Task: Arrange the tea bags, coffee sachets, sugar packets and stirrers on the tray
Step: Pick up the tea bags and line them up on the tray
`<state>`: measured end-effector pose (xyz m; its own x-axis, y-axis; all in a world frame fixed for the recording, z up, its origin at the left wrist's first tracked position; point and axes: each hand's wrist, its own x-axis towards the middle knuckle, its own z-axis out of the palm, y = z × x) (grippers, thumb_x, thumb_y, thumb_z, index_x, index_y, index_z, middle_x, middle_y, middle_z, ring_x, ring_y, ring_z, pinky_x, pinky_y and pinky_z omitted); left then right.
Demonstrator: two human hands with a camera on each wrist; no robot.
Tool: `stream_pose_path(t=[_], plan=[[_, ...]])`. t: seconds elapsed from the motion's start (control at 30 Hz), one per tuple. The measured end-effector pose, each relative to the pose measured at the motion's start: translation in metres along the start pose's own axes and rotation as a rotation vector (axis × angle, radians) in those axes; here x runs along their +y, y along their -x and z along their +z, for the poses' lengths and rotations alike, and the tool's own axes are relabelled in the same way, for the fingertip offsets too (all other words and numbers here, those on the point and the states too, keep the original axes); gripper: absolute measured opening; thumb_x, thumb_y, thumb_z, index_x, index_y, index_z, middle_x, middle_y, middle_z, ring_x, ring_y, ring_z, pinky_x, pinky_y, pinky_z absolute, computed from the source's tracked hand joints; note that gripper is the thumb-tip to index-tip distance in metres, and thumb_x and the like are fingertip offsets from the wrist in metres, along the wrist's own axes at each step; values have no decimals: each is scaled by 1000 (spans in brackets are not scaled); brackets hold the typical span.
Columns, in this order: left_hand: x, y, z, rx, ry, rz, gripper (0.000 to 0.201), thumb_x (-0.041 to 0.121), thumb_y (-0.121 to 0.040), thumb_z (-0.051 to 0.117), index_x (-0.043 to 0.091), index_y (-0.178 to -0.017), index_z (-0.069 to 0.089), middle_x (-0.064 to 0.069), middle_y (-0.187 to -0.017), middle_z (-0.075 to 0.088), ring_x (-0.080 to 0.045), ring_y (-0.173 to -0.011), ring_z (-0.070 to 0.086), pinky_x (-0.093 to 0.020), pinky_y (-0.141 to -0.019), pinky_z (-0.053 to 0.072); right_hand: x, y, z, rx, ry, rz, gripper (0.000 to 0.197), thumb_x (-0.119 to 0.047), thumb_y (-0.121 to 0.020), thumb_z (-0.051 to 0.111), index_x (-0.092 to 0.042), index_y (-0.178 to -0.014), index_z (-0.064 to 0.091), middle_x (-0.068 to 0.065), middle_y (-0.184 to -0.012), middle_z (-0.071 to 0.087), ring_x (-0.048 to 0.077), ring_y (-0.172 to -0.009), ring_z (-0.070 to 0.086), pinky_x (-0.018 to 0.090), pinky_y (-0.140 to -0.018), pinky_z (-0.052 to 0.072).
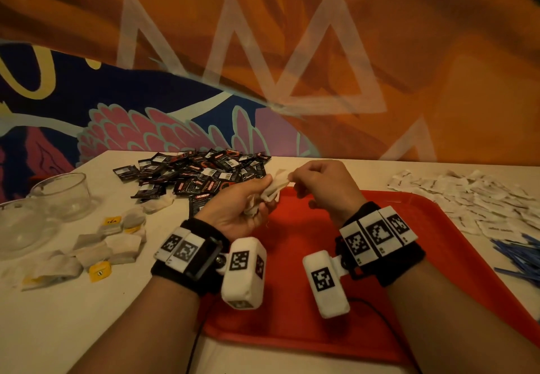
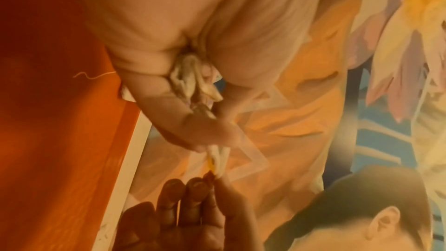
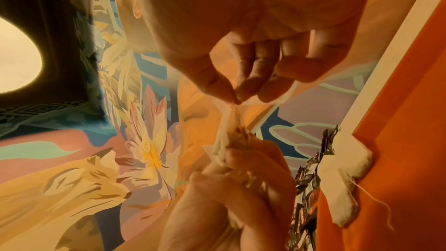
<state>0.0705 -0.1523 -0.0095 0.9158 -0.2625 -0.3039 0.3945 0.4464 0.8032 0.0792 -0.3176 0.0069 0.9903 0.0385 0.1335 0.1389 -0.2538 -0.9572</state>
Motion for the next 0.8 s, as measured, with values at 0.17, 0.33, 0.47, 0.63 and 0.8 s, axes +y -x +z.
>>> stream_pose_path(t=[0.17,0.33,0.47,0.63,0.8], plan=[[0,-2,-1,236,-223,197,10,10,-101,55,9,-101,65,-7,-84,64,-10,-56,55,-16,-41,44,-3,-1,-10,40,34,-33,18,-16,-88,63,-16,-71,69,3,-78,72,16,-75,66,28,-58,47],[-4,4,8,375,-699,635,5,23,-94,68,19,-93,70,2,-92,63,-5,-58,52,-16,-44,41,-3,-3,-12,110,90,-104,13,-20,-85,66,-18,-72,68,1,-76,74,15,-78,73,41,-76,58],[-8,7,18,219,-873,759,21,29,-81,81,16,-94,72,0,-97,71,0,-57,57,-18,-51,43,-4,0,-5,115,109,-177,11,-19,-81,68,-15,-70,68,0,-68,71,18,-71,70,47,-76,59],[-7,2,13,334,-847,799,11,26,-86,77,17,-88,71,2,-90,73,-6,-63,62,-27,-59,48,-6,1,-3,27,81,-217,10,-23,-86,69,-18,-78,73,1,-79,74,17,-80,72,41,-75,58],[-5,3,10,279,-574,702,6,12,-94,66,9,-100,67,8,-63,63,-9,-40,46,-22,-39,33,-4,-3,-13,33,38,-248,9,-28,-84,77,-24,-88,69,-2,-90,73,15,-88,70,34,-73,56]])
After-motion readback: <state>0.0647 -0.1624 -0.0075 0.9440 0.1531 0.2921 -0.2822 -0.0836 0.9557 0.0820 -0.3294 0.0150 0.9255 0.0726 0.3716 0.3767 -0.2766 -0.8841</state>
